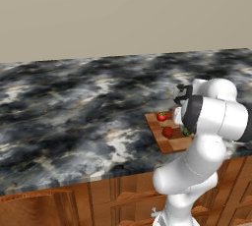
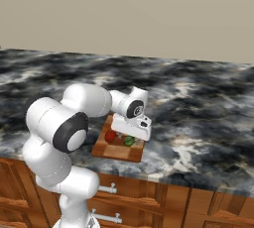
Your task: Place the avocado, onion, tomato, and bell pepper on the cutting board.
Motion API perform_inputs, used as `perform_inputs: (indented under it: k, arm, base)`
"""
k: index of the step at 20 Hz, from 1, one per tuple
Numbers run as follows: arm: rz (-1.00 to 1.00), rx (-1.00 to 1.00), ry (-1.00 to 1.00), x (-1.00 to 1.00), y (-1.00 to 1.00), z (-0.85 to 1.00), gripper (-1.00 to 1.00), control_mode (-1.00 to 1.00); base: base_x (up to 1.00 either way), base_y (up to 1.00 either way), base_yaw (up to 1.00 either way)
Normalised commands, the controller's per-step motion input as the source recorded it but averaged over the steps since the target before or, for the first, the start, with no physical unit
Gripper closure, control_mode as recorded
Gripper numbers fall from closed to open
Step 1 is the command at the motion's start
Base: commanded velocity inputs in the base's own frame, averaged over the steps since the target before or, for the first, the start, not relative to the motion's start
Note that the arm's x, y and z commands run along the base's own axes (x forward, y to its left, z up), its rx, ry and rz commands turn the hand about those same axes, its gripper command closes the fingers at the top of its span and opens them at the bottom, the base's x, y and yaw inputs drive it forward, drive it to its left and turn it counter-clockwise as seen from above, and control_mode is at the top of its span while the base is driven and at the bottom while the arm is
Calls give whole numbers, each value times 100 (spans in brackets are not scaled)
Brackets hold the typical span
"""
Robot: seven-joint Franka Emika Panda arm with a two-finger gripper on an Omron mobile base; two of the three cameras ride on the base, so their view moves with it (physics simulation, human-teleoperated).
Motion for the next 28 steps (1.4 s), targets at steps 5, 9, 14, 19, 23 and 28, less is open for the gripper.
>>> perform_inputs:
  k: [5, 9, 14, 19, 23, 28]
  arm:
    - [0, -10, 0, -4, 15, 58, -100, -100]
    - [0, -9, 0, -15, 2, 56, -100, -100]
    - [0, -5, 0, -28, 0, 47, -100, -100]
    - [-1, -2, -1, -48, -2, 29, -100, -100]
    - [-2, -1, -5, -60, -3, 30, -100, -100]
    - [-2, -1, -5, -58, -2, 25, -100, -100]
  base:
    - [0, 0, 0]
    - [0, 0, 0]
    - [0, 0, 0]
    - [0, 0, 0]
    - [0, 0, 0]
    - [0, 0, 0]
